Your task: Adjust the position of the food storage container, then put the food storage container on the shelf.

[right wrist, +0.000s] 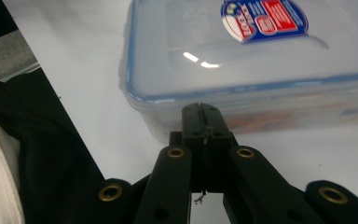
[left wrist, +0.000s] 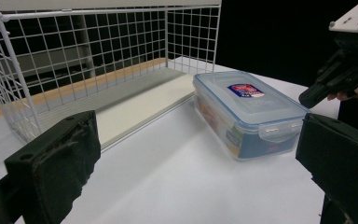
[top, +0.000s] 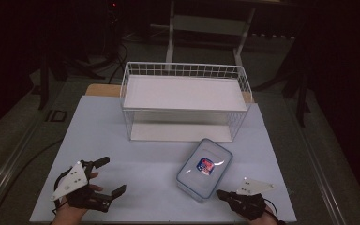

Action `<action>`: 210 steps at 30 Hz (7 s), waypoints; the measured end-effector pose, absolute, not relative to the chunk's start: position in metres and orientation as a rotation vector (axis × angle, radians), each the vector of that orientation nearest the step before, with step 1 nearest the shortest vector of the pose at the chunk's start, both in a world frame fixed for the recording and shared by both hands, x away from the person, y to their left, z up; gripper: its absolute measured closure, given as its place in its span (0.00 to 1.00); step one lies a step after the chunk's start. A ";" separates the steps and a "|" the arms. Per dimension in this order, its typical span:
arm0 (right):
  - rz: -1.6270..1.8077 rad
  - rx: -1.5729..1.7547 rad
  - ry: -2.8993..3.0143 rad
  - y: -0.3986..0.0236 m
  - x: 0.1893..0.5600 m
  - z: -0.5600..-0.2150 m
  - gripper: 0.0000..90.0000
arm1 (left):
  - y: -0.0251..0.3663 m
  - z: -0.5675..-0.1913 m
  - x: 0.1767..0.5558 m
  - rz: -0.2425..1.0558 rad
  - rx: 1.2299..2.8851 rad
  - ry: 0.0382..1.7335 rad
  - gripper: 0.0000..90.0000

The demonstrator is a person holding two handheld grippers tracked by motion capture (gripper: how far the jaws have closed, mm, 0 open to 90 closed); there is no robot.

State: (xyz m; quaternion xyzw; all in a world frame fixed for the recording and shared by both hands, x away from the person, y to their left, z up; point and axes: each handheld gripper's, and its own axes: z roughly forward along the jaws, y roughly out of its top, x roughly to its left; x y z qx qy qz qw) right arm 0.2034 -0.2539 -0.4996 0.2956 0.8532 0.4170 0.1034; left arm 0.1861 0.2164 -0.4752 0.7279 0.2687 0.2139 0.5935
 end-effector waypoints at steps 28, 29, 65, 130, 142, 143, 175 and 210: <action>1.156 0.794 2.612 -0.220 0.222 -0.512 1.00 | 0.215 -0.476 0.186 0.494 1.693 0.622 0.00; 1.161 0.778 2.619 -0.215 0.223 -0.512 1.00 | 0.215 -0.476 0.187 0.494 1.693 0.622 0.00; 1.141 0.580 2.659 -0.116 0.270 -0.519 1.00 | 0.215 -0.479 0.187 0.480 1.713 0.614 0.00; 1.418 0.776 2.105 -0.234 0.241 -0.432 0.13 | 0.140 -0.467 0.308 0.051 1.823 1.035 0.00; 1.368 0.823 2.127 -0.226 0.243 -0.443 0.11 | 0.144 -0.510 0.333 -0.329 1.741 1.246 0.00; 1.362 0.826 2.127 -0.226 0.243 -0.443 0.11 | 0.145 -0.512 0.335 -0.344 1.740 1.264 0.00; 1.393 1.156 2.287 -0.246 0.291 -0.467 0.15 | 0.151 -0.525 0.333 -0.512 1.704 1.155 0.58; 1.610 1.385 2.563 -0.262 0.324 -0.500 0.57 | 0.150 -0.518 0.316 -0.421 1.750 1.037 0.65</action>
